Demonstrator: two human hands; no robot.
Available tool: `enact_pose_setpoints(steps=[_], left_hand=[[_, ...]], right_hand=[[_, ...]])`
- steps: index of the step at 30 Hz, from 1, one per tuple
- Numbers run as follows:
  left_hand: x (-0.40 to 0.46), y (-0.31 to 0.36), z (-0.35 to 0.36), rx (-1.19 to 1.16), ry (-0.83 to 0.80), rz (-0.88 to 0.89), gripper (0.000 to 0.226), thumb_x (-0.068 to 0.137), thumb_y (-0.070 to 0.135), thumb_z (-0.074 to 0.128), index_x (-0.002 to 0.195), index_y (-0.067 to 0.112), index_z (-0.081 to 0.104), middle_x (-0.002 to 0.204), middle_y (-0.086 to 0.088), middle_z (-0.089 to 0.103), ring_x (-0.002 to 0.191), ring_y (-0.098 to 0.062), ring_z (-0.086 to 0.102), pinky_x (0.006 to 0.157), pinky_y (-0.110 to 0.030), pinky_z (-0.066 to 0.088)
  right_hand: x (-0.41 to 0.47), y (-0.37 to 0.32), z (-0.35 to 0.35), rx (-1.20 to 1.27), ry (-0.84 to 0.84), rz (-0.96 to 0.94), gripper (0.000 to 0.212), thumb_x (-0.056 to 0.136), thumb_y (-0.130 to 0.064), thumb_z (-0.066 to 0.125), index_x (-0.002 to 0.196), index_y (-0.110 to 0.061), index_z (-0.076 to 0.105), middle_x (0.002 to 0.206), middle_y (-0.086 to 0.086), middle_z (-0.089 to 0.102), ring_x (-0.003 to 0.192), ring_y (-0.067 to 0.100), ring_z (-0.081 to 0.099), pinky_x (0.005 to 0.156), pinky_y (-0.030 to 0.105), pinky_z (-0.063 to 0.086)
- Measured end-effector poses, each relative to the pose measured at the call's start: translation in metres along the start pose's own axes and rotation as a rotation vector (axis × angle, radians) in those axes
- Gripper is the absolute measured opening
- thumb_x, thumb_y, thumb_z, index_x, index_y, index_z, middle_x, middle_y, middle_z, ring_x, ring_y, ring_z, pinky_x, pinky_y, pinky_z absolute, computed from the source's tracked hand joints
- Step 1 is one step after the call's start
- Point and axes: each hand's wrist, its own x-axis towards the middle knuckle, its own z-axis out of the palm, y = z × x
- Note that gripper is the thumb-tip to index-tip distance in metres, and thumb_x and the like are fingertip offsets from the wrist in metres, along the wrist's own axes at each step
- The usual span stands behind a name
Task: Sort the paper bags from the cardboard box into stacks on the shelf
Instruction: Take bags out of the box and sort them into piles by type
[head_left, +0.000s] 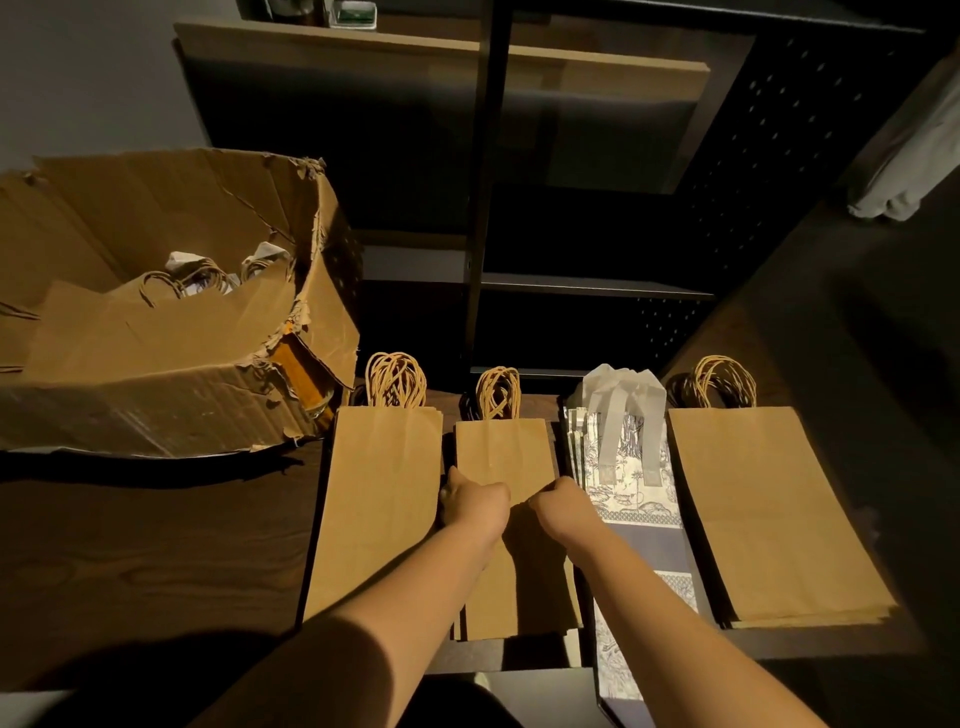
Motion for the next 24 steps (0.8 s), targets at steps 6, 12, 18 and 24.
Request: enact_pose_setpoints(steps=[6,12,18,24], left_hand=[[0.004,0.002,0.001,-0.074,-0.027,-0.022,0.085,0.091,0.007,0.052,0.155,0.024,-0.001,0.153,-0.011,0.029,0.13,-0.033,0.041,0.099,-0.043,0.04],[0.005,0.002,-0.002,-0.095,-0.029,0.001,0.086,0.09,0.005,0.051,0.155,0.028,-0.001,0.152,-0.01,0.031,0.129,-0.033,0.042,0.097,-0.043,0.041],[-0.002,0.007,-0.003,0.105,-0.014,0.135,0.093,0.09,0.01,0.055,0.154,0.03,-0.009,0.151,-0.01,0.031,0.128,-0.03,0.042,0.088,-0.035,0.042],[-0.016,0.011,-0.009,0.501,-0.091,0.449,0.089,0.094,0.023,0.054,0.153,0.033,-0.013,0.163,-0.004,0.0,0.148,-0.029,0.014,0.112,-0.041,0.032]], right_hand=[[-0.001,0.002,0.005,0.086,0.036,0.025,0.013,0.085,-0.002,0.05,0.097,-0.004,0.045,0.082,0.008,0.049,0.072,0.018,0.048,0.057,0.027,0.037],[-0.001,0.001,0.007,0.074,0.044,0.035,0.017,0.085,-0.002,0.05,0.101,-0.003,0.047,0.083,0.007,0.049,0.071,0.017,0.049,0.054,0.026,0.038],[-0.008,-0.002,0.005,0.009,0.066,-0.025,0.018,0.085,-0.002,0.049,0.102,-0.002,0.046,0.087,0.008,0.052,0.072,0.016,0.05,0.052,0.024,0.038],[-0.021,-0.018,-0.006,-0.147,0.235,-0.244,0.028,0.088,-0.006,0.053,0.116,-0.002,0.05,0.108,0.012,0.055,0.097,0.03,0.058,0.071,0.03,0.044]])
